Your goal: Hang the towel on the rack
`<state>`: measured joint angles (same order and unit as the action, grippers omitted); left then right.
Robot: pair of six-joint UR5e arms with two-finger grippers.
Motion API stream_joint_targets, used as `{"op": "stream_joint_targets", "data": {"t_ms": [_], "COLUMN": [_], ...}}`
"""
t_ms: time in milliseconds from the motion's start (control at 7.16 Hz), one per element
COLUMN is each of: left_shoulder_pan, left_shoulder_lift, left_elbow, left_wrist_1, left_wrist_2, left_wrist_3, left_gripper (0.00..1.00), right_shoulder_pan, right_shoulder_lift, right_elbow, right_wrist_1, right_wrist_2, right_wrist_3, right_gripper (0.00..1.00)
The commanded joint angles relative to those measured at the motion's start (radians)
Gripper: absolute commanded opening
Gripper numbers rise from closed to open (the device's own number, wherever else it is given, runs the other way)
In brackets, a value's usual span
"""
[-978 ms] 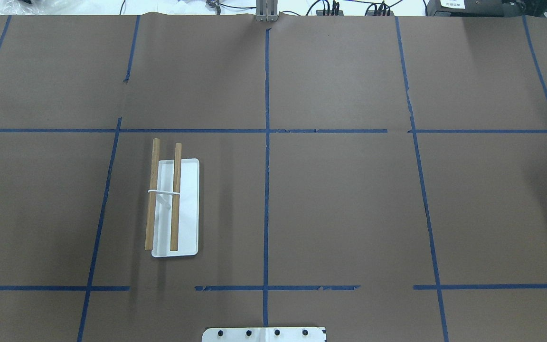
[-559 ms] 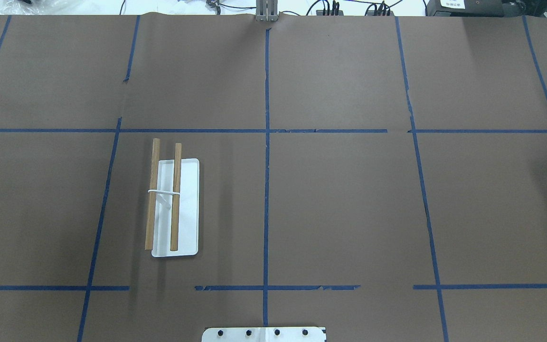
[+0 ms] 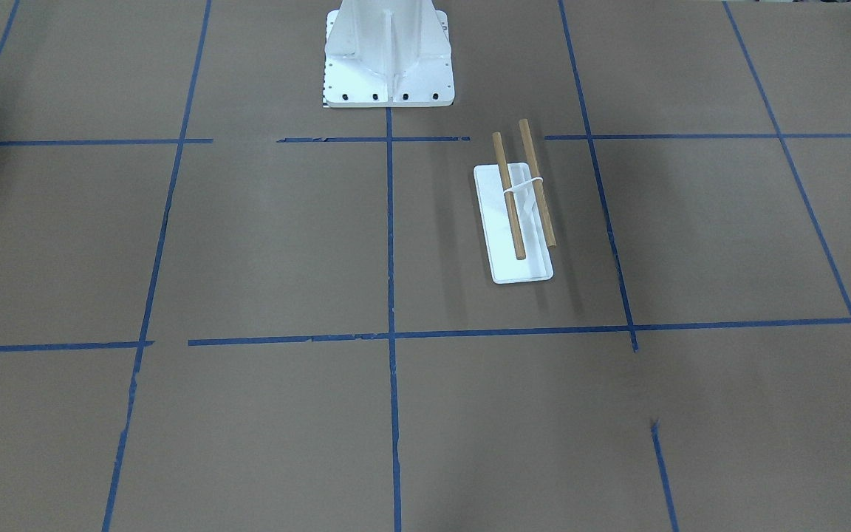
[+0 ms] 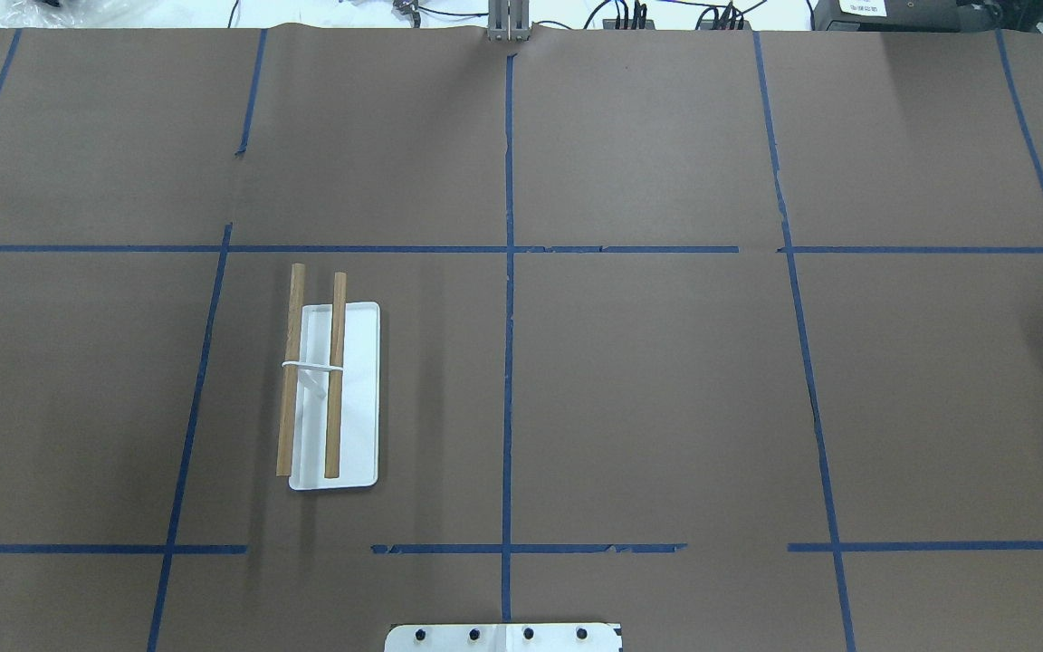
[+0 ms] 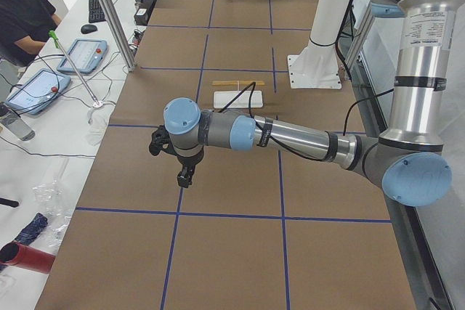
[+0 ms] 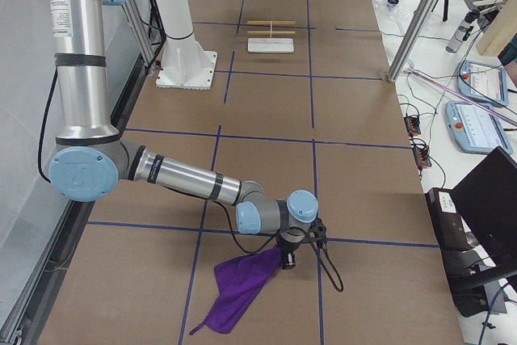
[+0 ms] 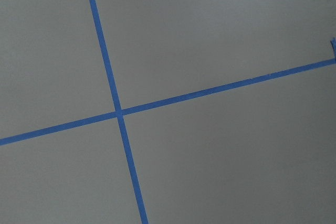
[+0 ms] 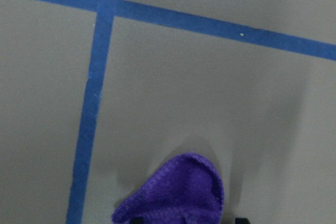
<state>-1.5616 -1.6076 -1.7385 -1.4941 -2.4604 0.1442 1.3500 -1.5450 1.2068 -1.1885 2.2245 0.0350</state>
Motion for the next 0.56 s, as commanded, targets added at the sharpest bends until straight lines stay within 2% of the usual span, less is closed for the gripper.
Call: {"op": "stream_joint_targets", "data": {"t_ms": [0, 279, 419], "left_shoulder_pan": [0.0, 0.0, 0.0], "left_shoulder_lift": [-0.002, -0.002, -0.002], "left_elbow": [-0.001, -0.003, -0.004], "left_wrist_1": [0.0, 0.0, 0.0], "left_wrist_2": [-0.002, -0.026, -0.026], "left_wrist_3": [0.0, -0.002, -0.002], "left_gripper": [1.0, 1.0, 1.0], "right_shoulder_pan": [0.0, 0.011, 0.053], "right_shoulder_lift": [-0.003, -0.001, -0.018], "right_elbow": [-0.007, 0.048, 0.135], "right_wrist_1": [0.026, 0.04, 0.026], "right_wrist_2": [0.007, 0.129, 0.144], "right_wrist_3": [0.002, 0.006, 0.008], "right_gripper": [0.0, 0.0, 0.0]}}
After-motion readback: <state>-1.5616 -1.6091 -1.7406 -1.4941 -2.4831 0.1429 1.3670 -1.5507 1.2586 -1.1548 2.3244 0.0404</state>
